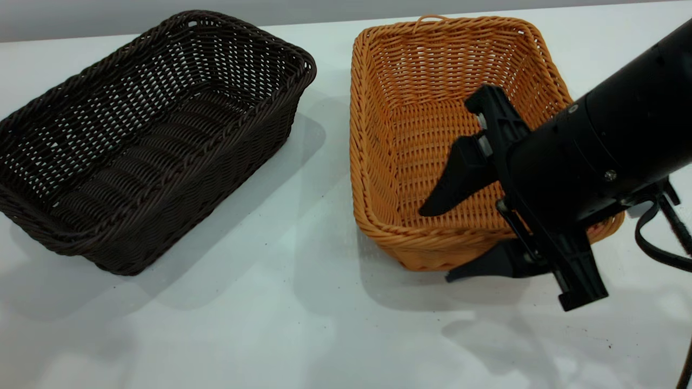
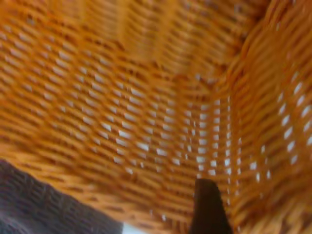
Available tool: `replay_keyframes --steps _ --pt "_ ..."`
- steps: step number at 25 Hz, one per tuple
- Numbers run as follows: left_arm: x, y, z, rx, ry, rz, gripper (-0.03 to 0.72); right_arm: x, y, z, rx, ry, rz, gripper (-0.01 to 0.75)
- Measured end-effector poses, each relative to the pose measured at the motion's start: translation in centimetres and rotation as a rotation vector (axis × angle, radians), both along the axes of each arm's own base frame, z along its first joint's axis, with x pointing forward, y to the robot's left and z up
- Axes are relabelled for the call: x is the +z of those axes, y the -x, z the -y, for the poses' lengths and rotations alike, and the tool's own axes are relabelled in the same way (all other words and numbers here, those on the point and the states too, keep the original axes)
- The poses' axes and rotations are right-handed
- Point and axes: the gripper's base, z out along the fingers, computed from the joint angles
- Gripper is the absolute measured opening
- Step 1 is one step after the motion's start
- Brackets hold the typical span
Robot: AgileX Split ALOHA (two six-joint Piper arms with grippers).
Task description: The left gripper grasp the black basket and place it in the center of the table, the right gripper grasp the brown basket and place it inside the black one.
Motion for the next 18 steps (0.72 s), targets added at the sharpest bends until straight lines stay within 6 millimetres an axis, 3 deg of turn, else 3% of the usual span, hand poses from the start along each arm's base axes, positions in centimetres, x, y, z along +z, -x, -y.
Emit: replay_keyframes --steps 18 --pt "0.0 0.0 0.0 0.0 0.0 0.0 0.396 -0.9 -0.8 1.6 -0.162 0.168 0.011 0.447"
